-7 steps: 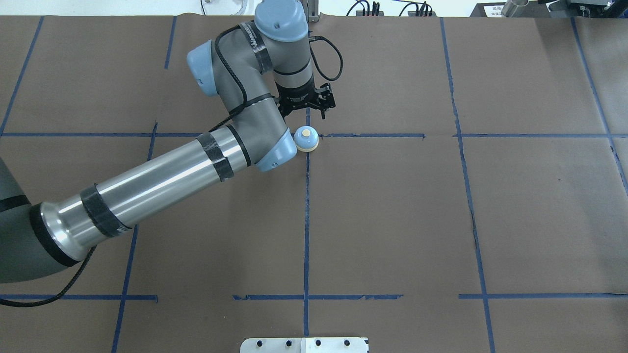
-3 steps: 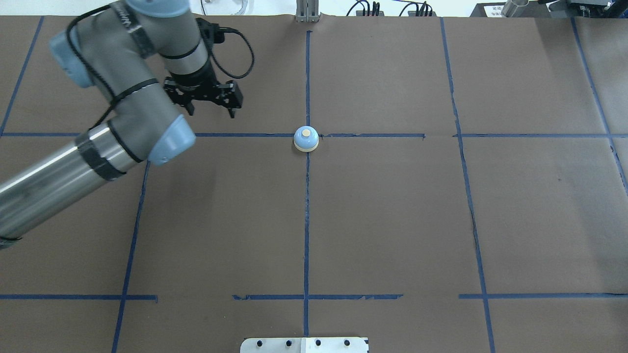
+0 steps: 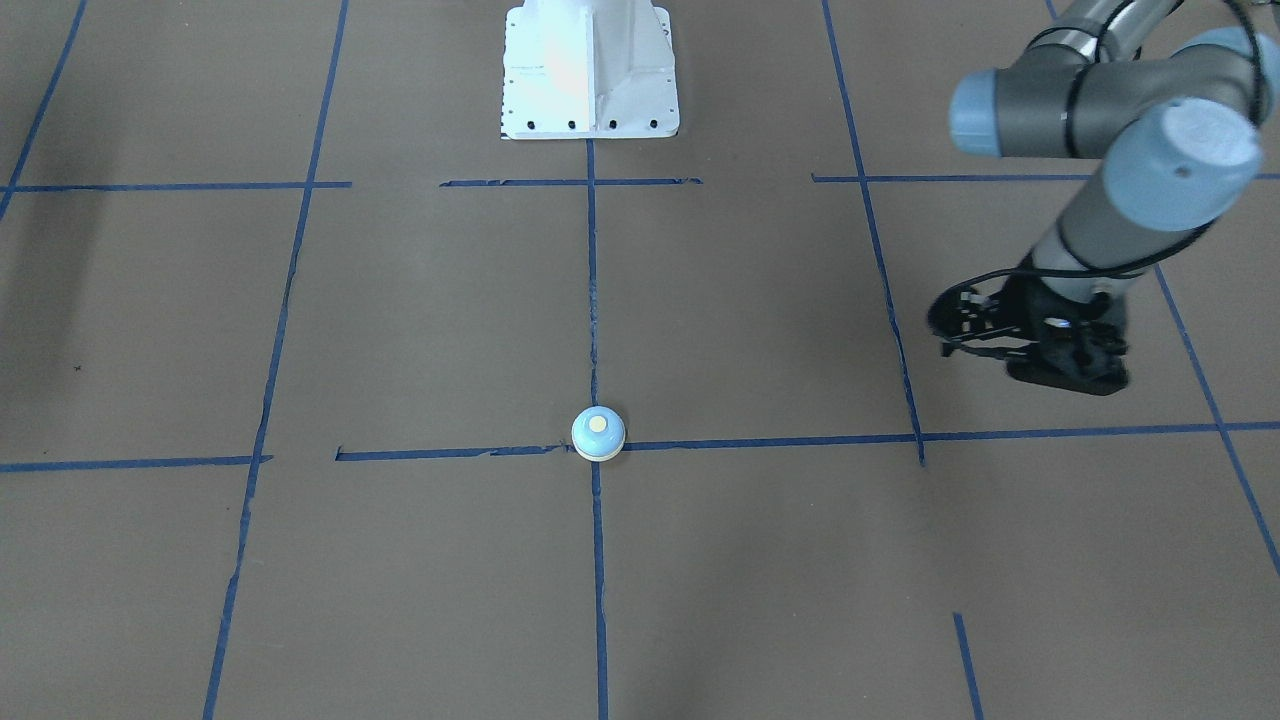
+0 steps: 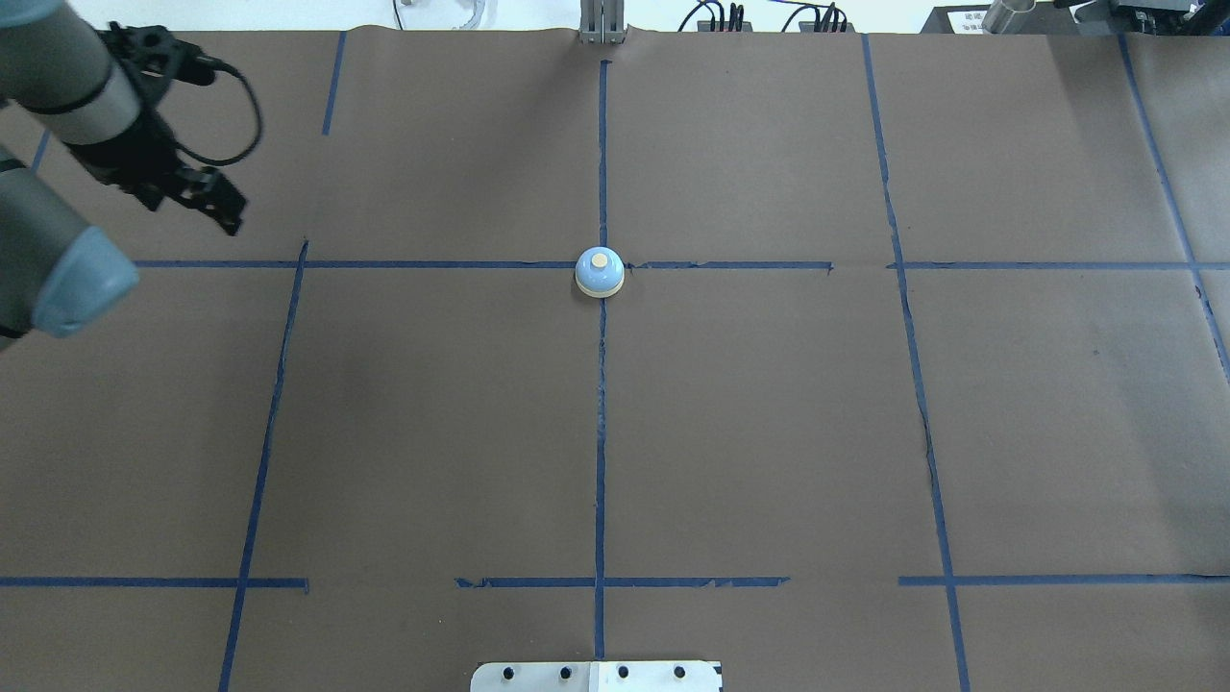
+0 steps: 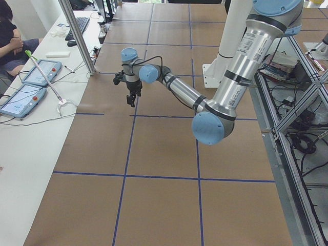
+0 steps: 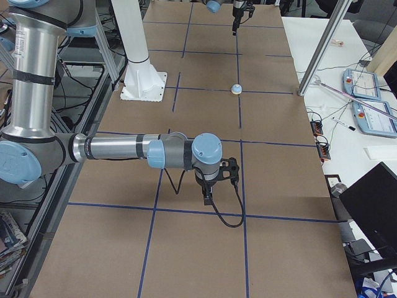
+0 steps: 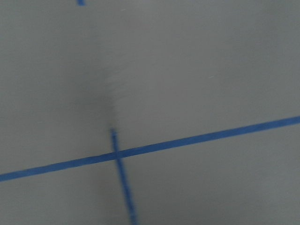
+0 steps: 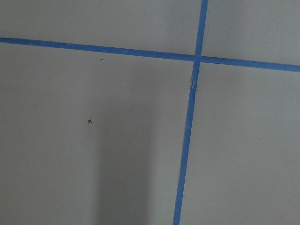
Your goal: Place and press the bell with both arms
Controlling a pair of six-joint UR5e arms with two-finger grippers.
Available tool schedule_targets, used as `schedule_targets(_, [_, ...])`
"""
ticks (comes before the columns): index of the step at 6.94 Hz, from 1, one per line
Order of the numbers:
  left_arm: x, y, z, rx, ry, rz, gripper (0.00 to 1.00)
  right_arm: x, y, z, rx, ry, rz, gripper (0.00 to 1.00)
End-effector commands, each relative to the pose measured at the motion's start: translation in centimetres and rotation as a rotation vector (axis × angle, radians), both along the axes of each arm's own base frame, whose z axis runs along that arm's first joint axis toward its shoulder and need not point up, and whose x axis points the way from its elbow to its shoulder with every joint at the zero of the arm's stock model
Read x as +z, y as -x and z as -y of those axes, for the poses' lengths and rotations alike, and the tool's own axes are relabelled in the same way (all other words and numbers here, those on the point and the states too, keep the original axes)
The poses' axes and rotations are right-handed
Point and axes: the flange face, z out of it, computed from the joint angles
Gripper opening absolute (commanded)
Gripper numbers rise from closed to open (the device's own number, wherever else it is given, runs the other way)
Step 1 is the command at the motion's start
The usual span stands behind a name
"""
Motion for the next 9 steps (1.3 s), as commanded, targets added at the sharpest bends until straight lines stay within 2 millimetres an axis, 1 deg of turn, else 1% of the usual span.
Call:
schedule_targets(1, [9.8,15.0,-2.2,0.014,-0.002,-0.007,1.0,0.0,0.0,0.0,0.001,0.002,0.002,1.0])
schedule_targets(2, [15.3,21.2,-5.8,-0.01,0.034,-0.025,1.0,-0.2,0.0,0.1,0.001,-0.003,0.002,1.0])
schedule_targets(3, [20.2,25.6,-9.7,-0.038,0.081,-0.007,1.0,-0.7,0.3,0.7,-0.005,-0.015,0.005,1.0])
schedule_targets(4, [22.2,29.0,-11.8,-0.065,0.092,-0.008,1.0,-2.2,1.1,0.9,-0.021,-0.039,0.012,1.0])
schedule_targets(5, [23.6,30.6,-14.5,-0.102,0.122,-0.019,1.0,-5.5,3.2,2.5,-0.024,-0.058,0.036,1.0])
schedule_targets(6, [24.6,30.6,-15.8,-0.107,0.141,-0.021,1.0,-8.6,7.9,5.0,-0.083,-0.079,0.046,0.99])
schedule_targets(7, [24.7,30.6,-15.8,-0.11,0.146,-0.021,1.0,-13.9,13.4,8.1,-0.093,-0.074,0.071,0.99])
schedule_targets(8, [24.7,30.6,-15.9,-0.11,0.147,-0.021,1.0,-18.1,18.5,7.9,-0.073,-0.016,0.087,1.0])
schedule_targets(9, [24.6,30.5,-15.9,-0.11,0.147,-0.034,1.0,-23.7,24.8,9.1,-0.091,-0.052,0.08,1.0])
